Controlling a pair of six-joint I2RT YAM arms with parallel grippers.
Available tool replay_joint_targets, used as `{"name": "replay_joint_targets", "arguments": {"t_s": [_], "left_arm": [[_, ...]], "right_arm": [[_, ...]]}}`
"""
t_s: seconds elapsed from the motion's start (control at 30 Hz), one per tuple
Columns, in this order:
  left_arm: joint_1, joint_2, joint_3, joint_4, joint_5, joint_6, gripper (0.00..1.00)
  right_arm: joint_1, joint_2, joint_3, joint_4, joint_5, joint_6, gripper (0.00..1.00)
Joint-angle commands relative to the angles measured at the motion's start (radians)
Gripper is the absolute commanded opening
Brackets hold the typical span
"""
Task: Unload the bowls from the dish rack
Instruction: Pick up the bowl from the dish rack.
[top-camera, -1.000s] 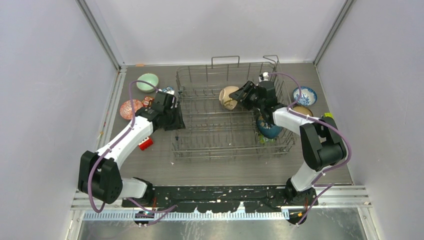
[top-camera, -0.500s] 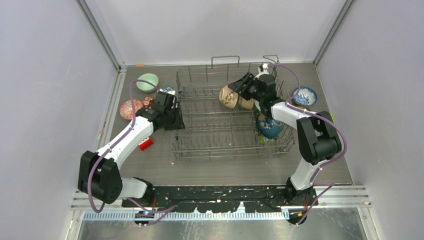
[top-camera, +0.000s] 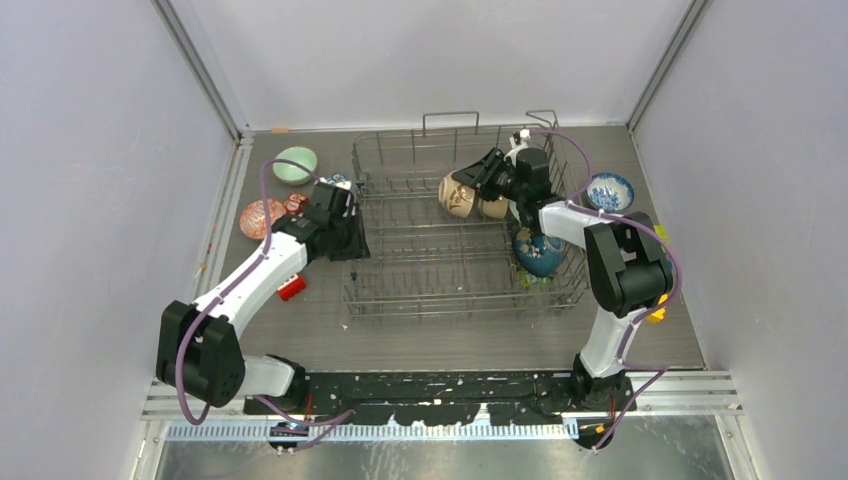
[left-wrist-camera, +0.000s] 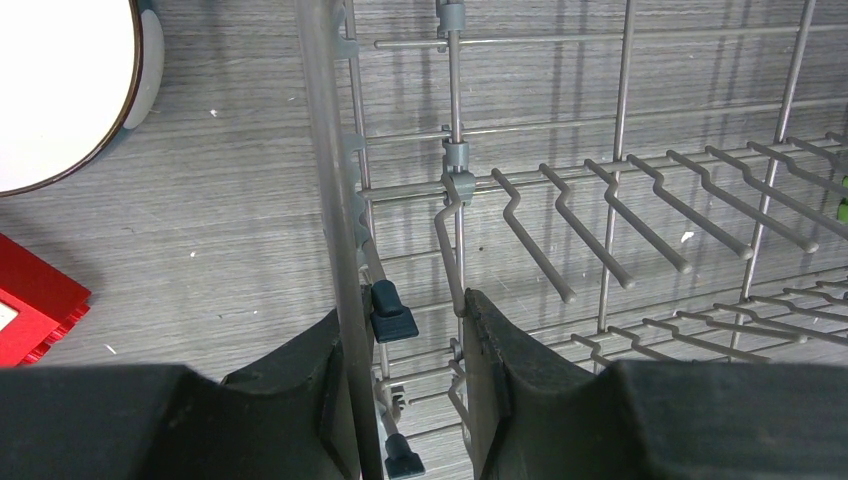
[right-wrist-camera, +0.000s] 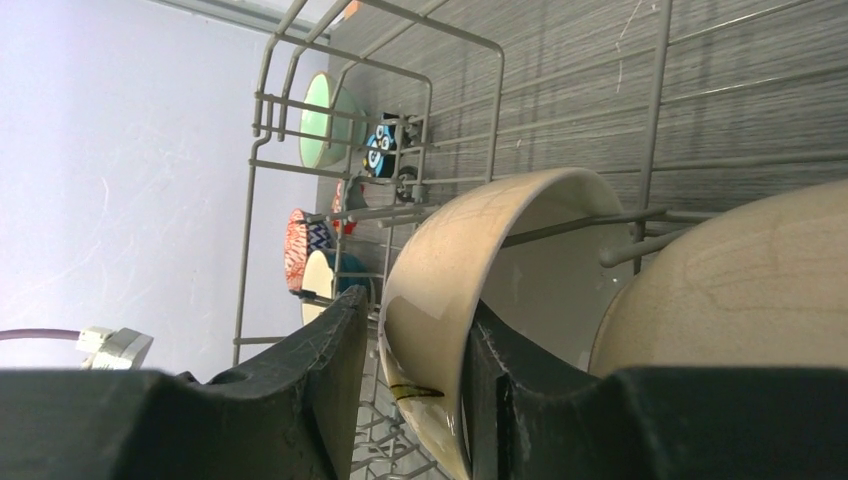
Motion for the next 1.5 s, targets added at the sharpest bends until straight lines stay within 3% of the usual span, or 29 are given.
{"name": "replay_joint_targets", "arguments": {"t_s": [0.0, 0.17, 0.6, 0.87, 0.97, 1.07, 1.1, 1.17, 1.3, 1.47], "left_arm": [[-0.015, 0.038, 0.003, 0.003, 0.03, 0.003, 0.07], [-0.016, 0.039, 0.004, 0.003, 0.025, 0.004, 0.04], [-0.015, 0.053, 0.012, 0.004, 0.008, -0.011, 0.0], [-0.015, 0.052, 0.009, 0.009, -0.015, -0.023, 0.0], [-0.014, 0.052, 0.009, 0.009, -0.014, -0.025, 0.0], [-0.015, 0.05, 0.012, 0.01, -0.013, -0.024, 0.0], [-0.015, 0.049, 0.011, 0.01, -0.013, -0.026, 0.0], [-0.015, 0.046, 0.01, 0.009, -0.013, -0.025, 0.0], [-0.015, 0.045, 0.011, 0.008, -0.01, -0.025, 0.0], [-0.015, 0.043, 0.015, 0.008, -0.006, -0.025, 0.0]], "right_arm": [[0.038, -0.025, 0.042, 0.22, -0.195, 0.11, 0.41], [0.037, -0.025, 0.027, 0.305, -0.233, 0.199, 0.34], [0.036, -0.018, 0.061, 0.455, -0.303, 0.389, 0.01], [0.038, -0.082, 0.097, 0.377, -0.312, 0.396, 0.01], [0.042, -0.11, 0.12, 0.247, -0.325, 0.319, 0.02], [0.045, -0.13, 0.12, 0.112, -0.316, 0.246, 0.45], [0.045, -0.14, 0.117, 0.073, -0.306, 0.214, 0.53], [0.05, -0.156, 0.121, -0.017, -0.29, 0.159, 0.59], [0.056, -0.18, 0.124, -0.122, -0.276, 0.101, 0.55], [0.056, -0.185, 0.094, -0.102, -0.293, 0.118, 0.26]]}}
